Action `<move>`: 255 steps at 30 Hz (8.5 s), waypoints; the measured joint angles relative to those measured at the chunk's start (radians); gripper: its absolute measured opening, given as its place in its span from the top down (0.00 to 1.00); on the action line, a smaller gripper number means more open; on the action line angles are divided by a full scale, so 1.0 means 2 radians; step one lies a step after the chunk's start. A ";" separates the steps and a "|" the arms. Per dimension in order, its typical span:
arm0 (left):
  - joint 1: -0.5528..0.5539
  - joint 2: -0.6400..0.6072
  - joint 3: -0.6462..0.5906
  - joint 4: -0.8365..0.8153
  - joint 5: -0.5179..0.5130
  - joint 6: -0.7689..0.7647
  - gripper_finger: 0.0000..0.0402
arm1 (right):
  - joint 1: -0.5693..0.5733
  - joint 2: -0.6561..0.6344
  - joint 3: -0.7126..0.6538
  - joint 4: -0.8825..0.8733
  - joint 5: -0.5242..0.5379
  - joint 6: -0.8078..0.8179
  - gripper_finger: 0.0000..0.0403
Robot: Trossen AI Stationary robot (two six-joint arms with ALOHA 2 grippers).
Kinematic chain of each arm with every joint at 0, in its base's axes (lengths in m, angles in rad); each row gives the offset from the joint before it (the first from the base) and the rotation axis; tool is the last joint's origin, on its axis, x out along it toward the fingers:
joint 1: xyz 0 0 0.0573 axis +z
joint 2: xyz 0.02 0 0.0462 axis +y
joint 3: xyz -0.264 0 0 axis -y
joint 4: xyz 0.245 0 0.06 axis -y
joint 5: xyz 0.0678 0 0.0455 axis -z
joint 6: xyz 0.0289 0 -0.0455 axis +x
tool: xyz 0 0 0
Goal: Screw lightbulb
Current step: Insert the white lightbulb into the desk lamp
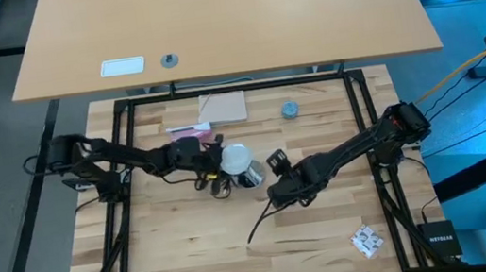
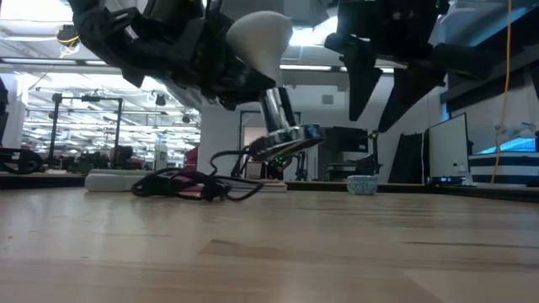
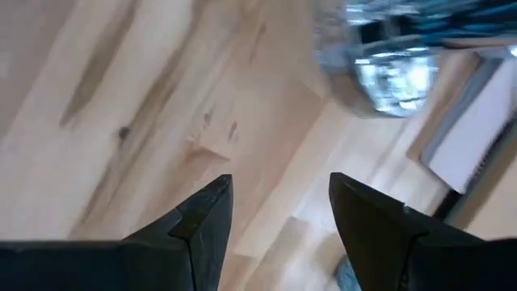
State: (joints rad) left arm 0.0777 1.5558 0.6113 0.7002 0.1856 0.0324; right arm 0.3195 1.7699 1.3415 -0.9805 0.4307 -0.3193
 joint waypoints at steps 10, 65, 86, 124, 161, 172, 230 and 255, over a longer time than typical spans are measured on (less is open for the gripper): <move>-0.044 0.087 0.002 0.085 -0.001 -0.053 0.62 | 0.000 0.000 -0.053 0.048 0.029 0.002 0.48; -0.043 0.094 0.004 0.041 -0.173 -0.054 0.35 | 0.000 0.001 -0.161 0.306 -0.052 0.027 0.48; -0.033 -0.041 0.003 -0.181 -0.209 -0.097 0.35 | 0.000 0.000 -0.161 0.305 -0.052 0.027 0.48; -0.155 -0.483 0.004 -0.345 -0.135 -0.197 0.35 | 0.001 -0.003 0.380 -0.292 0.065 0.001 0.48; -0.173 -0.437 0.000 -0.423 -0.321 -0.195 0.35 | 0.001 -0.373 0.036 -0.165 0.160 0.144 0.48; -0.137 -0.232 -0.001 -0.424 -0.357 -0.275 0.35 | 0.000 -0.341 -0.391 0.477 0.145 0.134 0.48; -0.041 0.150 0.000 0.144 -0.296 -0.172 0.40 | -0.065 -0.047 -0.372 0.755 -0.029 0.182 0.48; -0.046 0.149 0.000 0.216 -0.294 -0.251 0.63 | 0.012 -0.047 -0.327 0.751 0.043 -0.047 0.48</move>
State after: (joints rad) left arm -0.0139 1.8545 0.6109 1.1323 -0.4019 -0.4699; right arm 0.3443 1.6760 0.6880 0.5219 0.5163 -0.4143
